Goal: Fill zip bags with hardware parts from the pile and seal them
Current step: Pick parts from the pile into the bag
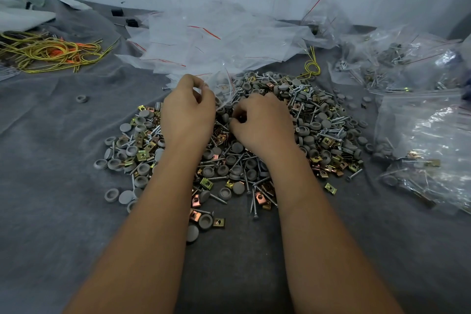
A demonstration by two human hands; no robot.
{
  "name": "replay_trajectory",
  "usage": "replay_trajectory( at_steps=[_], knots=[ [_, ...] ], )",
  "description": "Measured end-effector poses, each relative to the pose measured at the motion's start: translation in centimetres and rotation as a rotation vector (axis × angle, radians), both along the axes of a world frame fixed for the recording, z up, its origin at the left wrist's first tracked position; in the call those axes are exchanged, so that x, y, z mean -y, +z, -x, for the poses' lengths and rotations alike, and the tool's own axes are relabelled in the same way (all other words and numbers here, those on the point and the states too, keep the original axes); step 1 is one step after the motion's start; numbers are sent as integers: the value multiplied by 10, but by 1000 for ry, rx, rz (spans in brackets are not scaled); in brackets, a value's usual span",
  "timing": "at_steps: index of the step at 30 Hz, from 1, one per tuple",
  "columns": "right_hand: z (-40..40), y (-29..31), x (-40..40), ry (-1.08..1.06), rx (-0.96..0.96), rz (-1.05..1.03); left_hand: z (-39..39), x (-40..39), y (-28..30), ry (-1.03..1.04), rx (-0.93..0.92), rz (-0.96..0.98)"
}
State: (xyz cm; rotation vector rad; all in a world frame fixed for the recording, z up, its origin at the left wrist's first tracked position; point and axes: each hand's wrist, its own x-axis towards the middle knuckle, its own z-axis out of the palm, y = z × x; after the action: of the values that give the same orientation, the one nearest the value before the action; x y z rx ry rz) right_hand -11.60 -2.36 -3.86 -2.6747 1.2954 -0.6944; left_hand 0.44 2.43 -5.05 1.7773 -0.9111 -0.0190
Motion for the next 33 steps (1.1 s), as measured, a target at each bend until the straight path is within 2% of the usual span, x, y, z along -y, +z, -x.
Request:
replay_trajectory(
  at_steps=[10, 12, 15, 18, 20, 23, 28, 33],
  knots=[
    [-2, 2, 1, -33, 18, 84, 0, 0, 0, -22, -24, 14],
    [-2, 3, 1, -49, 126, 86, 0, 0, 0, -23, -30, 20],
    [-2, 3, 0, -68, 404, 50, 0, 0, 0, -45, -34, 35],
    [-3, 4, -2, 0, 634, 42, 0, 0, 0, -82, -10, 30],
    [-4, 5, -2, 60, 704, 41, 1, 0, 0, -99, 12, 19],
    [-6, 1, -1, 96, 689, 32, 1, 0, 1, -129, 20, 18],
    [-6, -3, 2, 52, 558, 94, 4, 1, 2, -248, 2, 94],
    [-4, -2, 3, 7, 472, 33, 9, 0, 3, -329, -4, 136]
  ],
)
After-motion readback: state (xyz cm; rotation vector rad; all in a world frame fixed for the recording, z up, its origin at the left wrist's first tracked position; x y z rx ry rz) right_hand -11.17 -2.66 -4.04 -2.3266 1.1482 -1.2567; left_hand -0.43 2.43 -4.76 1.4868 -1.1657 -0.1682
